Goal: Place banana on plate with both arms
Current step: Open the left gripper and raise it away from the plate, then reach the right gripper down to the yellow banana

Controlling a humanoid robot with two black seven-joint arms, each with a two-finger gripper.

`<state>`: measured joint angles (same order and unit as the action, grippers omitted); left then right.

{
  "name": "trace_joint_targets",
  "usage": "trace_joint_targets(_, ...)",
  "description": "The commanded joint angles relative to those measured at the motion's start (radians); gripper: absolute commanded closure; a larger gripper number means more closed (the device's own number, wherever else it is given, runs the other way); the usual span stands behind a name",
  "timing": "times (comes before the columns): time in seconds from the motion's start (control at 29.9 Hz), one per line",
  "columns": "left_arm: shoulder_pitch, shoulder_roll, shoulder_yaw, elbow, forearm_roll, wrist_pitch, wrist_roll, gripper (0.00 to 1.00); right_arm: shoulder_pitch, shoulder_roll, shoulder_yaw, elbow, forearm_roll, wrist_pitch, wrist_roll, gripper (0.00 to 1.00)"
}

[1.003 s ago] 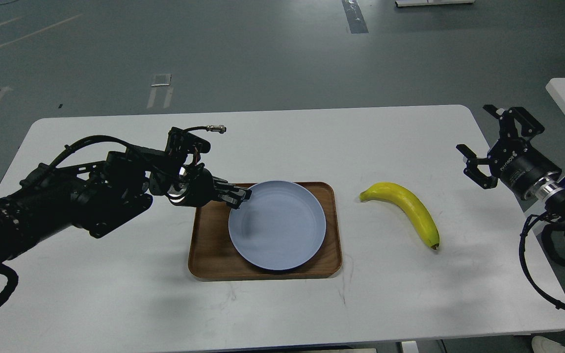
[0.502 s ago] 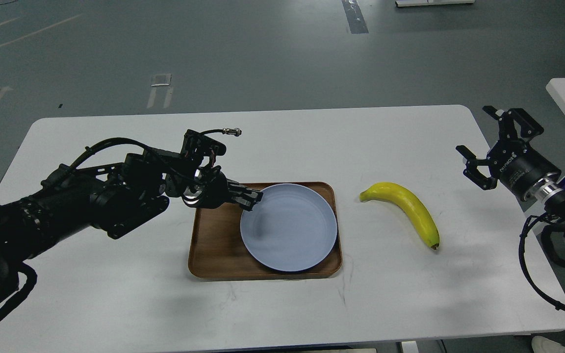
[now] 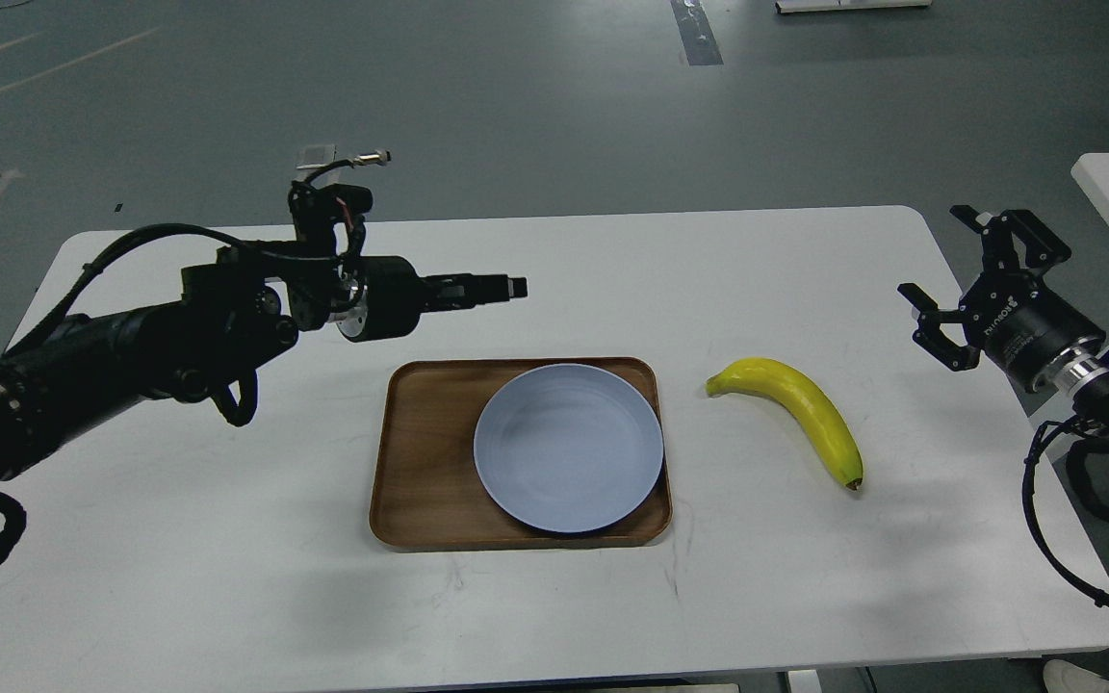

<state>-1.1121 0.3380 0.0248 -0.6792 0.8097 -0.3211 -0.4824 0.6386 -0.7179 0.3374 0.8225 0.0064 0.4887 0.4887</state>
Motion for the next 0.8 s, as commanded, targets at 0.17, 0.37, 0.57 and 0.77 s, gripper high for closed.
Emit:
trace_joint_targets(0.17,0.145,0.209,-0.156,-0.002,-0.639,-0.145,-0.006,0.02,0.006,0.0,-0.003,0.0,-0.029,0.0,0.0,0.0)
trace_joint_targets(0.37,0.328,0.243,-0.365,-0.002,-0.685,-0.168,-0.006,0.02,0.061,-0.058,-0.021,0.023,-0.347,0.0,0.0,0.0)
trace_joint_targets(0.57,0.333,0.242,-0.371,-0.002,-0.685,-0.168,-0.006,0.02,0.205,-0.095,-0.044,0.053,-0.733,0.0,0.0,0.0)
trace_joint_targets(0.77,0.333,0.231,-0.373,-0.002,-0.685,-0.168,-0.006,0.02,0.447,-0.08,-0.33,0.076,-1.024,0.0,0.0,0.0)
